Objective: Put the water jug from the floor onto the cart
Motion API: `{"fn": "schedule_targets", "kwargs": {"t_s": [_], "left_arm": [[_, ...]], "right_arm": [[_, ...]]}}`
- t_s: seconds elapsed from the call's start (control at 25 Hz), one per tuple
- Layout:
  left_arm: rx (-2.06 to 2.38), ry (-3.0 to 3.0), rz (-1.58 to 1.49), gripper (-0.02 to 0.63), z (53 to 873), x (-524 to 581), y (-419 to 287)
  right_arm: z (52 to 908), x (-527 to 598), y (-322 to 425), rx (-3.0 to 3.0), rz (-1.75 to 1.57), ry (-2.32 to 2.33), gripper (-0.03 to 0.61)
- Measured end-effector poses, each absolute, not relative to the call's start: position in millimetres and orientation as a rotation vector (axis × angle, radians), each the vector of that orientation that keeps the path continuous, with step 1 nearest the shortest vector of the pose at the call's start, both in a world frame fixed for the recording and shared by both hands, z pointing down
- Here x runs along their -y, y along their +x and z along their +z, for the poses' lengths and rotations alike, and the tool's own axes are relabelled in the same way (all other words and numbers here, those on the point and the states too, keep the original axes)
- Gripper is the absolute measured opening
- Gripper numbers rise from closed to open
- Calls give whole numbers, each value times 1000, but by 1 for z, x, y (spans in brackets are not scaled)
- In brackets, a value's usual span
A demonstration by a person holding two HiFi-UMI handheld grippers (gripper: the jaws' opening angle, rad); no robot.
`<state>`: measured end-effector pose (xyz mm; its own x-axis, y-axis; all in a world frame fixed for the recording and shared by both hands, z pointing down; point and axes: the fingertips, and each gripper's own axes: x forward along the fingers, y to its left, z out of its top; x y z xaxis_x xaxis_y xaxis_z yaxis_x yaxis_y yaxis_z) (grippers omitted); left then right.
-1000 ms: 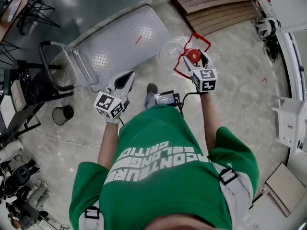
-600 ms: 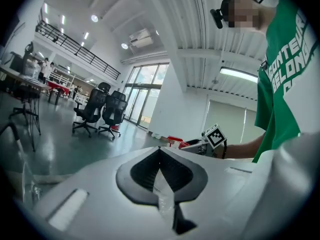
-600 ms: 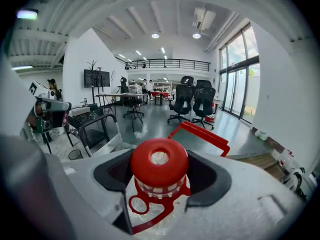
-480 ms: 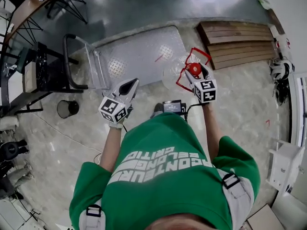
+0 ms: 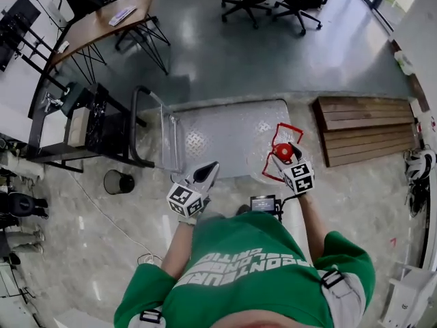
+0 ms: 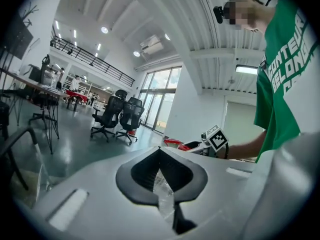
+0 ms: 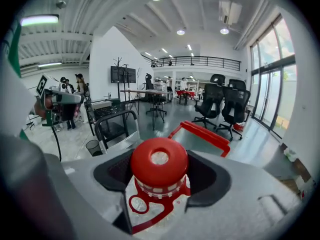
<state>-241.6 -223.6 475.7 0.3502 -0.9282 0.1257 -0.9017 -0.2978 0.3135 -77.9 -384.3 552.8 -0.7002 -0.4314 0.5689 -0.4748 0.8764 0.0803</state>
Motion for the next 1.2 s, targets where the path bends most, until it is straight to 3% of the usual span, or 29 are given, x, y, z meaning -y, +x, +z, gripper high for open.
{"fn": "schedule_targets", "kwargs": {"t_s": [1.2], "left_arm": [[1542,2288,-306,9,484,305,-440]], "right_arm": [[555,451,-277,2391,80,532,299]]}}
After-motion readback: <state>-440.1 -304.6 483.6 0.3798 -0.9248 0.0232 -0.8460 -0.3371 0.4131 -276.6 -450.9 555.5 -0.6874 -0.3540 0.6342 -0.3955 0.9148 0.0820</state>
